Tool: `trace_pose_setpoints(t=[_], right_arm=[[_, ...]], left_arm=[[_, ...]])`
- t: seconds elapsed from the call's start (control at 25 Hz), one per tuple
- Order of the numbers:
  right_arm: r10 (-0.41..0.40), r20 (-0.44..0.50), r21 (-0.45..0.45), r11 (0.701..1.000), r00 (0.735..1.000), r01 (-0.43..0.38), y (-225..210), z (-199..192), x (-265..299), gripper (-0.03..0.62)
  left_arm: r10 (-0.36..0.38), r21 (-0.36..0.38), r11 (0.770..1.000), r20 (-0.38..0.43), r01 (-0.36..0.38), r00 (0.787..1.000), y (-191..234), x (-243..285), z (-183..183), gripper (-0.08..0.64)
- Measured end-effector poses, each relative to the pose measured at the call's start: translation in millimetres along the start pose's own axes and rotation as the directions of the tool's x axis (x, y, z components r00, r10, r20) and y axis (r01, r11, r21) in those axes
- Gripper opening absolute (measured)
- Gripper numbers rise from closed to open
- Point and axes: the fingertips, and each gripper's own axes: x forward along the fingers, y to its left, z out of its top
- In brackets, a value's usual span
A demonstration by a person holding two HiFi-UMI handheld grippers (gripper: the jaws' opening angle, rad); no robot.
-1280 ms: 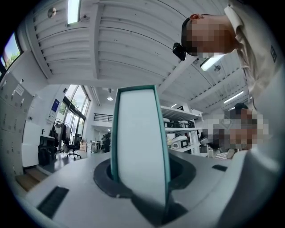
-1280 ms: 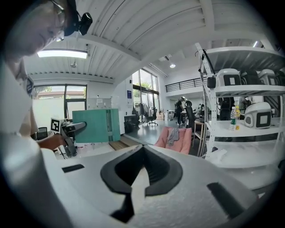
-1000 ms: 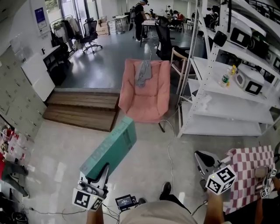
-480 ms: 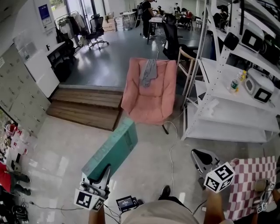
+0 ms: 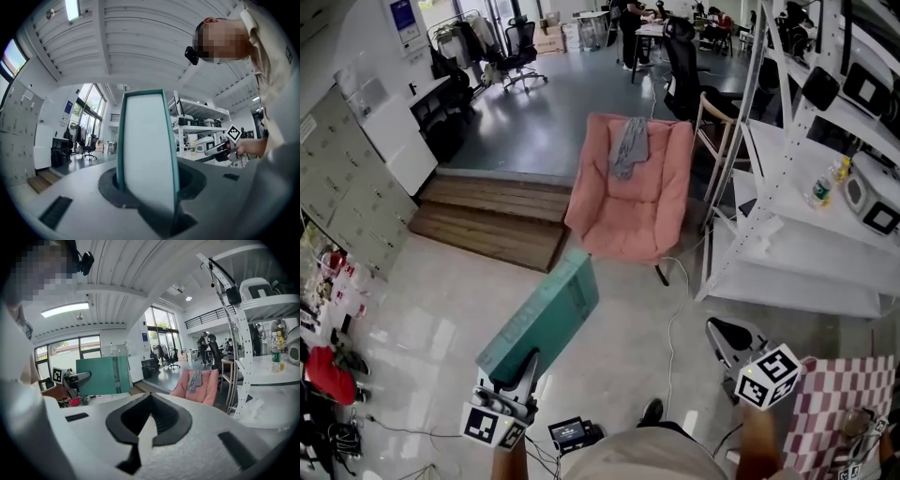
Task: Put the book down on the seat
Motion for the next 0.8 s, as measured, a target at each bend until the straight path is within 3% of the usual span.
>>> trace_pose_setpoints(t=[0.4,0.6,0.8], right_arm=[[0.072,-0.072,0.056,0.996,0.995,-0.068,-55.4,-24.1,29.7,-0.006],[0.024,-0.11,0.124,0.992,0.994,-0.01,-78.6,-37.9,48.3,-0.006],[-0.059,-0.078,0.135,0.988,0.995,0.07,-96.4,-5.4,87.9,-0.006]], left_arm=[[0.013,-0.094,0.995,-0.041,-0.017,0.999,-23.7,61.5,-31.3,0.159],[-0.057,-0.124,0.991,-0.079,0.047,0.995,-10.0,100.1,-51.4,0.16],[-0.165,-0.185,0.972,-0.094,0.146,0.982,29.9,162.7,-63.6,0.158]])
